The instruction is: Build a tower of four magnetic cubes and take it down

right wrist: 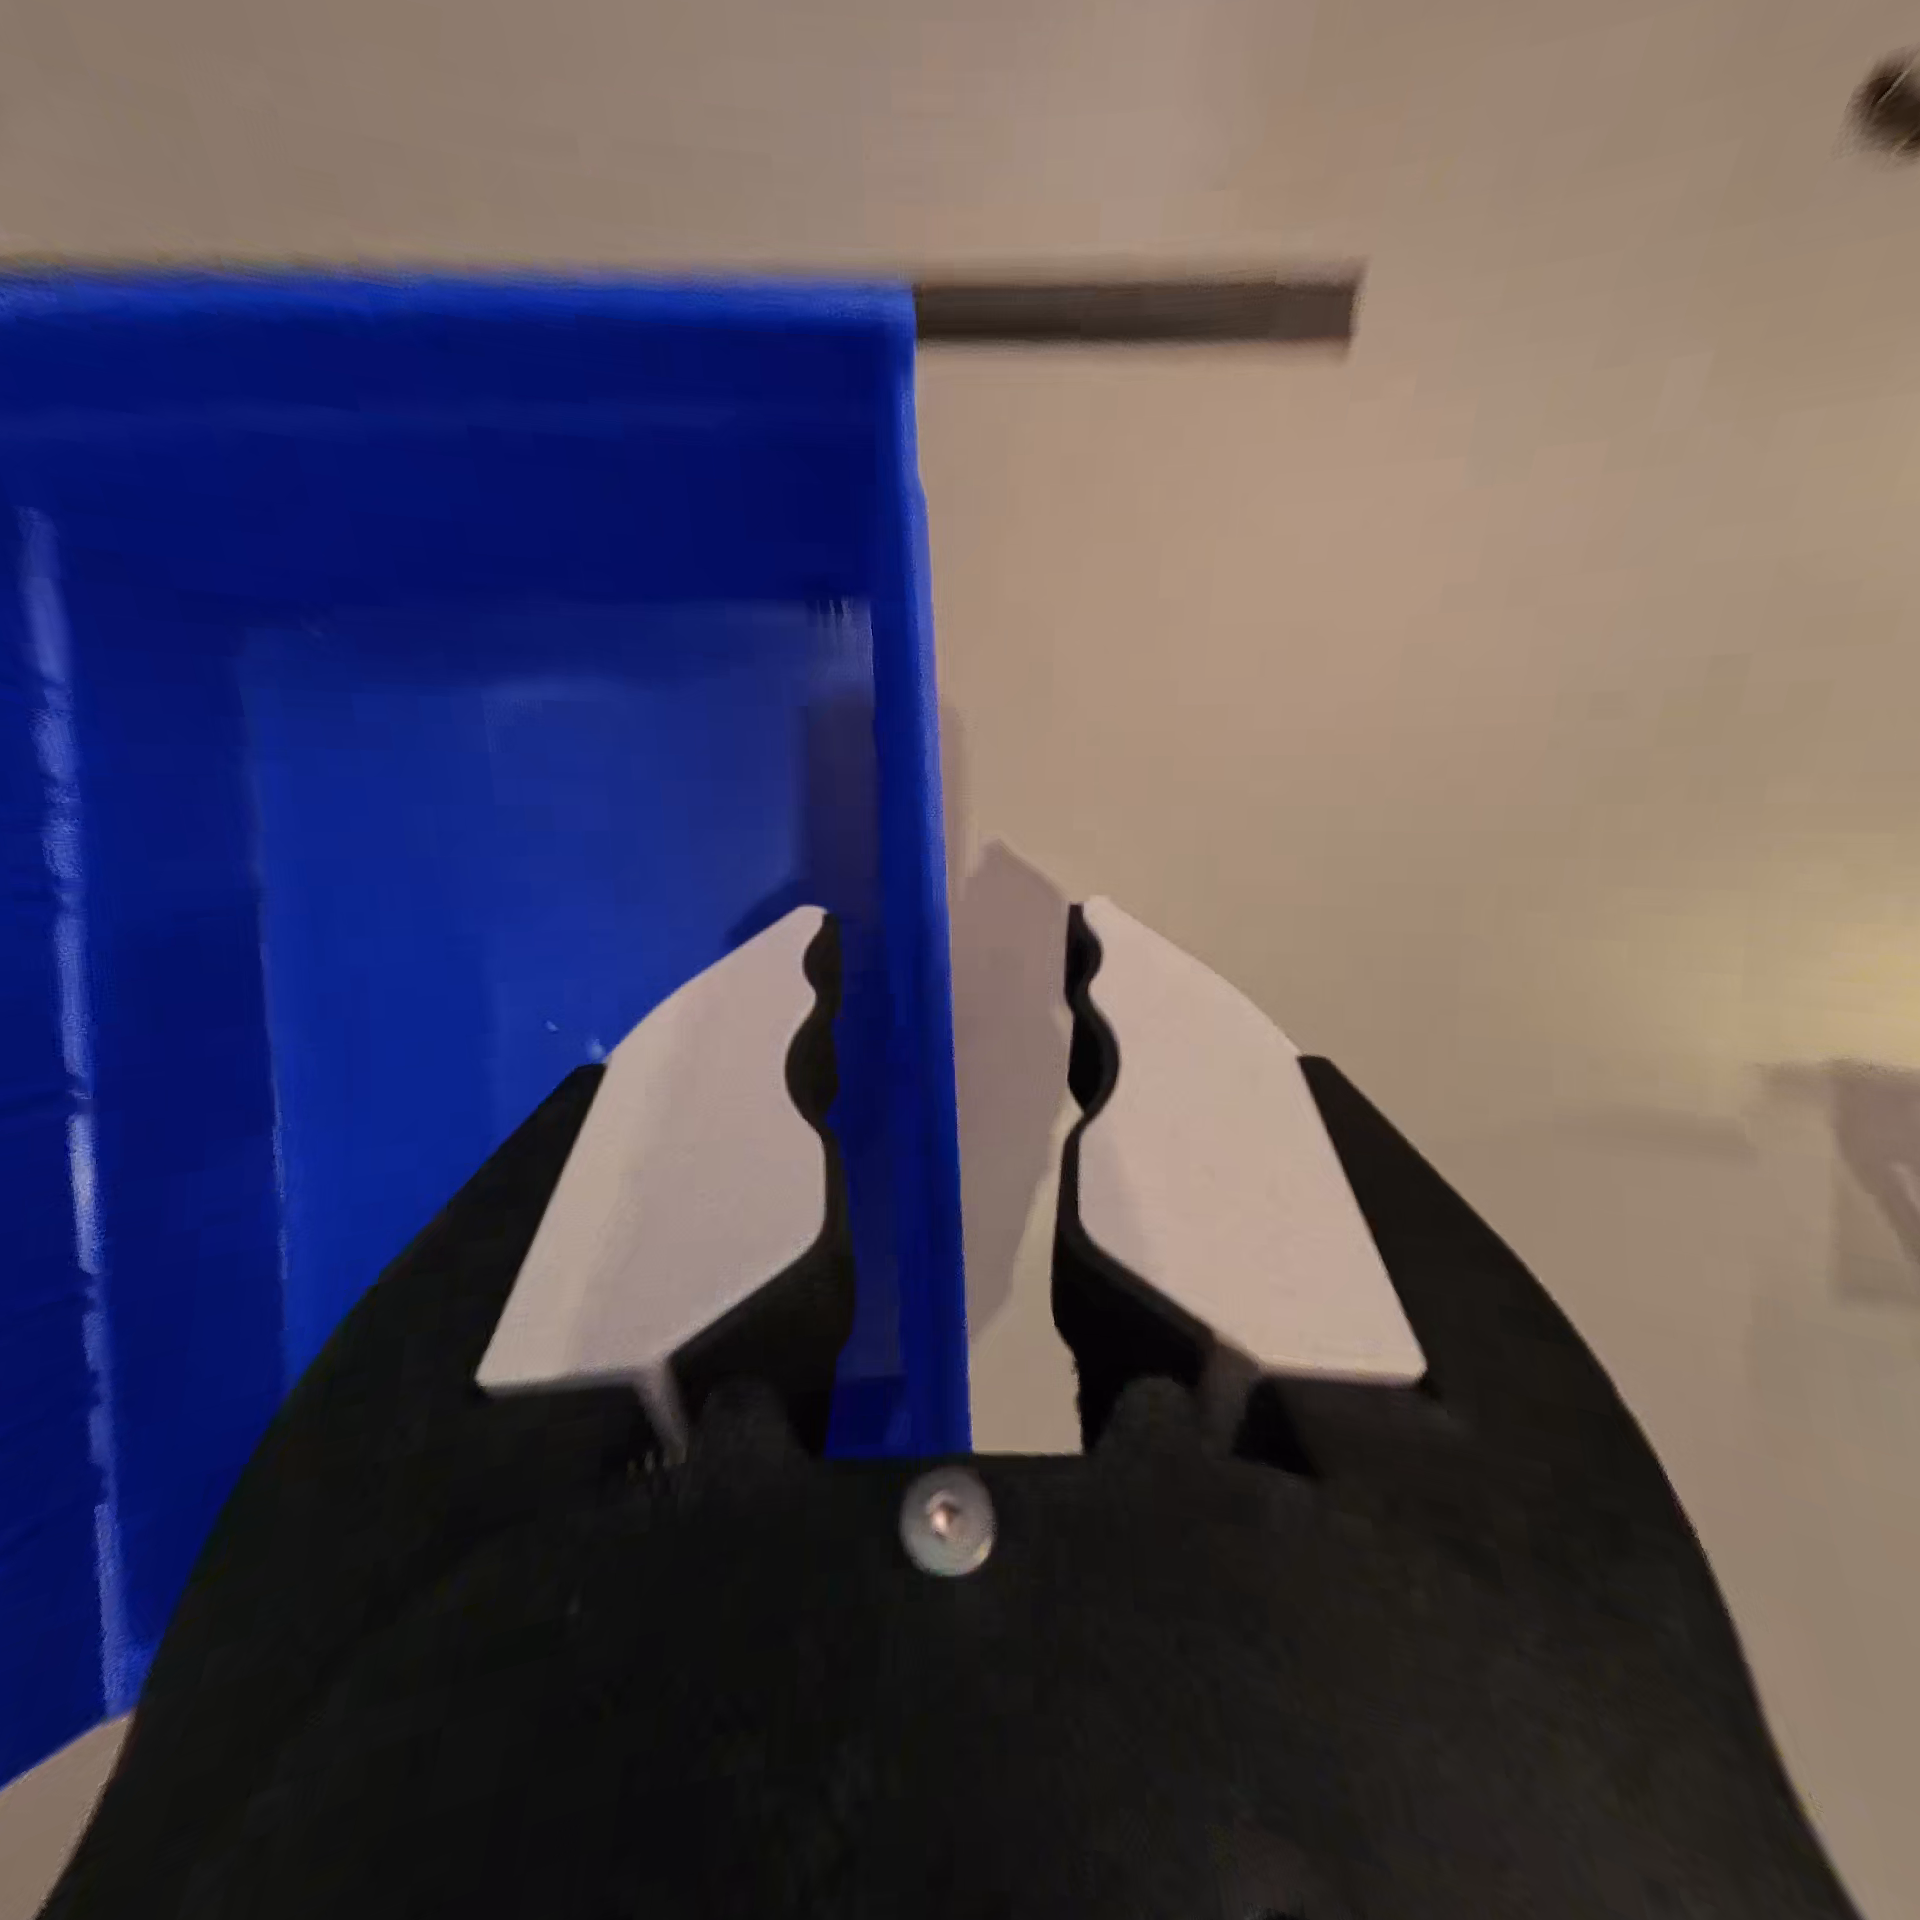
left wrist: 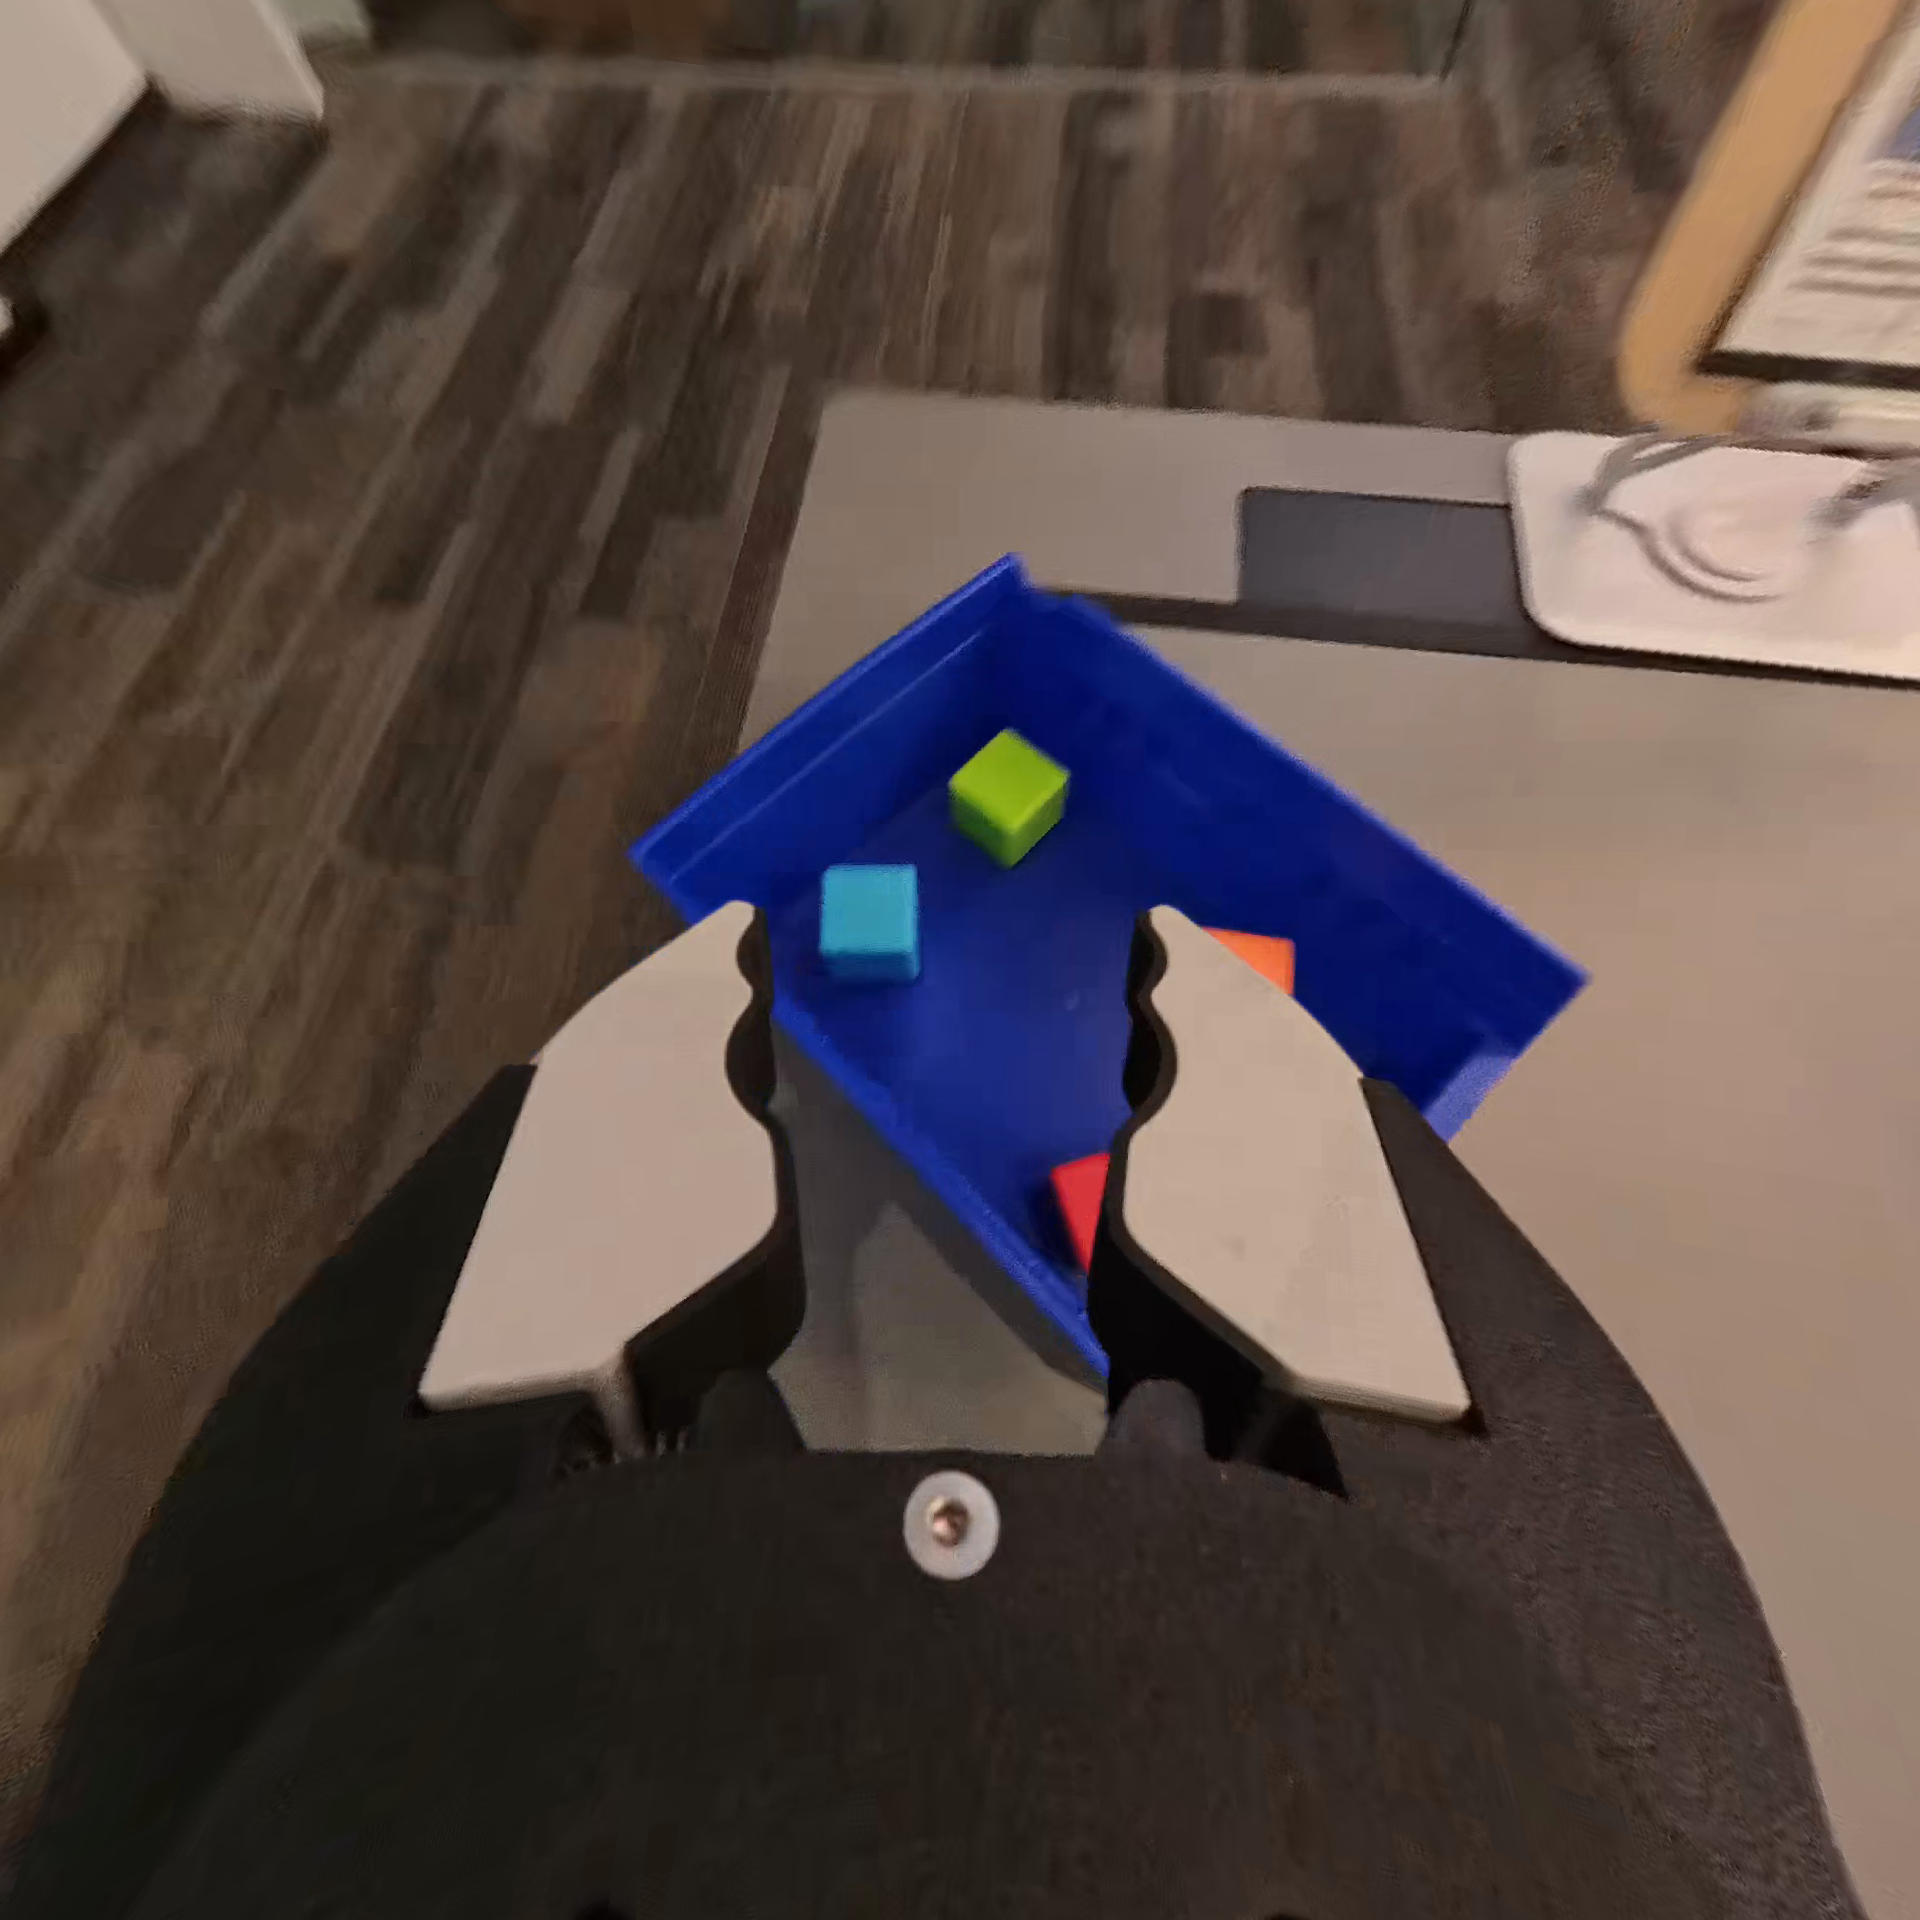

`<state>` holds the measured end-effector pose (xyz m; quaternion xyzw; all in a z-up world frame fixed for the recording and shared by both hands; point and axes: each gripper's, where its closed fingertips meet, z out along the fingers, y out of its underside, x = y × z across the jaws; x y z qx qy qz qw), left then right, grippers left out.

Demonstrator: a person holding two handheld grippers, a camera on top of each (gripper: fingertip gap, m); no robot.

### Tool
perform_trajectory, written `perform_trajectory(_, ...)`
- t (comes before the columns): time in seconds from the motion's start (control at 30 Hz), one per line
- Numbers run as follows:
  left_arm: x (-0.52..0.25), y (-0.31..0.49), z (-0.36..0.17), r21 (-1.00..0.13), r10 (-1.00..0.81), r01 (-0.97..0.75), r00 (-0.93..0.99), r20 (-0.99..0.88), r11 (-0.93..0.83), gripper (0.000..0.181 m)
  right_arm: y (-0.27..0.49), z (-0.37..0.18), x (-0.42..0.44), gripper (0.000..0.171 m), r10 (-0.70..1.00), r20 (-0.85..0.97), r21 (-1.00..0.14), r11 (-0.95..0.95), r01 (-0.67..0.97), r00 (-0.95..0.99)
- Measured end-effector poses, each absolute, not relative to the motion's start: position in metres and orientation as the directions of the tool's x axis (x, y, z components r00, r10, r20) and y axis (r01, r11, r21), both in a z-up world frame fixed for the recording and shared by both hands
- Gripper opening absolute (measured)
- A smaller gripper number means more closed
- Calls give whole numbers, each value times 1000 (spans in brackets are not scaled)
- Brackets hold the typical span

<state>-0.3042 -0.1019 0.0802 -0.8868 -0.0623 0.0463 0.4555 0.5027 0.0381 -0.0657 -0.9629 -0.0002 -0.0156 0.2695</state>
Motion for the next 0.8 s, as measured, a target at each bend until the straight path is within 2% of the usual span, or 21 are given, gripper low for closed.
perform_trajectory(0.13, -333, -108, 37, -690, 219, 202, 974, 65, -695, 71, 41, 0, 481, 43, 32, 29, -742, -669, 43, 999)
perform_trajectory(0.27, -347, -107, -16, -509, 259, 230, 966, 14, -830, 79, 39, 54, 454, 44, 80, 48, -852, -518, 82, 996)
perform_trajectory(0.43, -347, -101, -67, -299, 264, 255, 965, 11, -920, 76, 34, 77, 430, 43, 117, 126, -883, -440, 166, 985)
perform_trajectory(0.5, -347, -110, -83, -206, 247, 236, 968, -34, -950, 68, 34, 74, 422, 43, 147, 148, -873, -445, 199, 978)
perform_trajectory(0.57, -341, -116, -97, -118, 223, 219, 975, -21, -969, 75, 34, 68, 416, 43, 167, 160, -858, -463, 221, 973)
perform_trajectory(0.63, -326, -114, -103, -69, 195, 200, 979, 64, -977, 59, 36, 63, 411, 42, 187, 162, -850, -473, 233, 969)
perform_trajectory(0.73, -330, -112, -105, -46, 161, 160, 987, -20, -986, 61, 39, 54, 404, 42, 215, 181, -828, -493, 266, 960)
perform_trajectory(0.8, -335, -99, -106, -76, 125, 120, 990, -71, -990, 56, 42, 49, 403, 42, 217, 202, -814, -505, 287, 955)
